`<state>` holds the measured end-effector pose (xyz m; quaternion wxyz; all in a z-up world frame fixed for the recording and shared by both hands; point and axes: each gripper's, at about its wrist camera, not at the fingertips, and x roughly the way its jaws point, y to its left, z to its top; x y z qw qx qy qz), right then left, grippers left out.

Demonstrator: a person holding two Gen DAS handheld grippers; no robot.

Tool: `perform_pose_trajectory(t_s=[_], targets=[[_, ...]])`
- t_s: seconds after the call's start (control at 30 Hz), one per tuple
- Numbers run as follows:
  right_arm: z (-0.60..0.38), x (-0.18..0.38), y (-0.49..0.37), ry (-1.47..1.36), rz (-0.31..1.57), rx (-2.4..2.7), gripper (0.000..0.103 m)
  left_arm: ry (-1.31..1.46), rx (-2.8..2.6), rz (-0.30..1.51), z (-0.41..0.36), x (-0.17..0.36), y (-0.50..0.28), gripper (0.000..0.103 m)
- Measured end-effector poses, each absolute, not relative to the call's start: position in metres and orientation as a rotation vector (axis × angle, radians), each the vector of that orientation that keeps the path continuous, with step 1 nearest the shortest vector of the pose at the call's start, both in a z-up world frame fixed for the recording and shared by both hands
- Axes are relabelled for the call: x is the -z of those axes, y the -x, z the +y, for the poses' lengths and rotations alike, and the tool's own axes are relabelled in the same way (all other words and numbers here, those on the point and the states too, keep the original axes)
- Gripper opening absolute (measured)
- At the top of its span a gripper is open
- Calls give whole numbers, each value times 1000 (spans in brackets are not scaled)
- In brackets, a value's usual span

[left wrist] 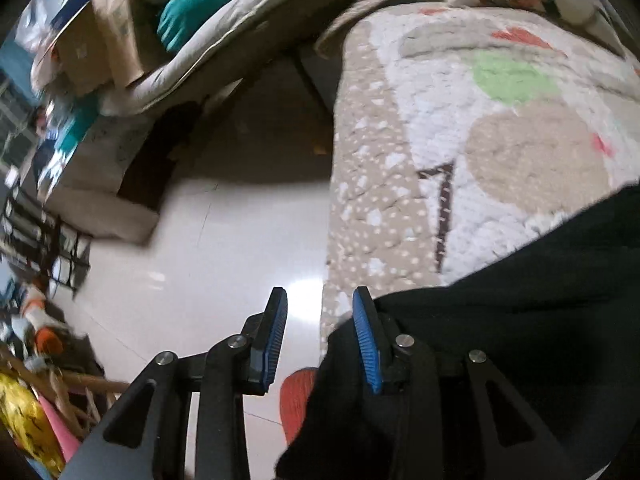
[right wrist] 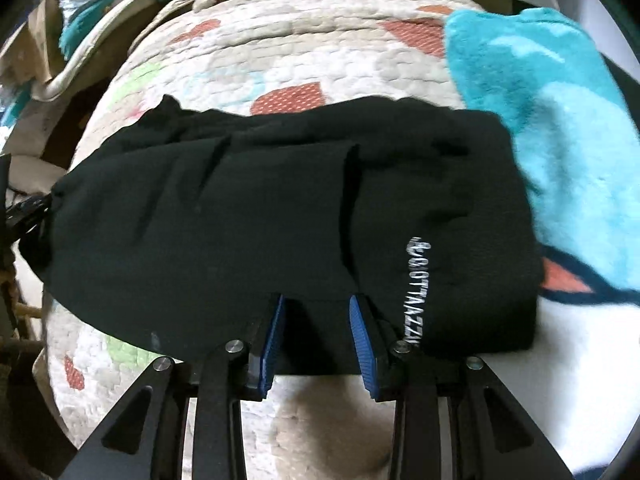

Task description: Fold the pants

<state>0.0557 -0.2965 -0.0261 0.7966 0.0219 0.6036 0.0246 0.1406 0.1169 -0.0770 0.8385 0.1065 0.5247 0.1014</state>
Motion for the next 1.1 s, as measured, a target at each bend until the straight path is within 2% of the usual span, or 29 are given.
perform_pose_trajectory(t_s=[0.23, 0.43, 0.57, 0.63, 0.73, 1.1], targets=[[-234, -39, -94, -4, 1073, -334, 37, 106, -218, 1091, 164, 42, -123, 34], [-181, -5, -156, 87, 1096, -439, 37, 159, -64, 1167, 132, 58, -110, 34], [-179, 21, -178, 122, 1136, -478, 37, 114, -52, 1206, 107, 74, -109, 34], [-180, 28, -187, 111, 1161, -470, 7, 99, -59, 1197, 103, 71, -110, 34], [-185, 28, -200, 107, 1153, -439, 3, 135, -66, 1205, 107, 72, -116, 34], [-183, 31, -248, 172, 1125, -240, 1, 112, -86, 1206, 105, 70, -120, 34]])
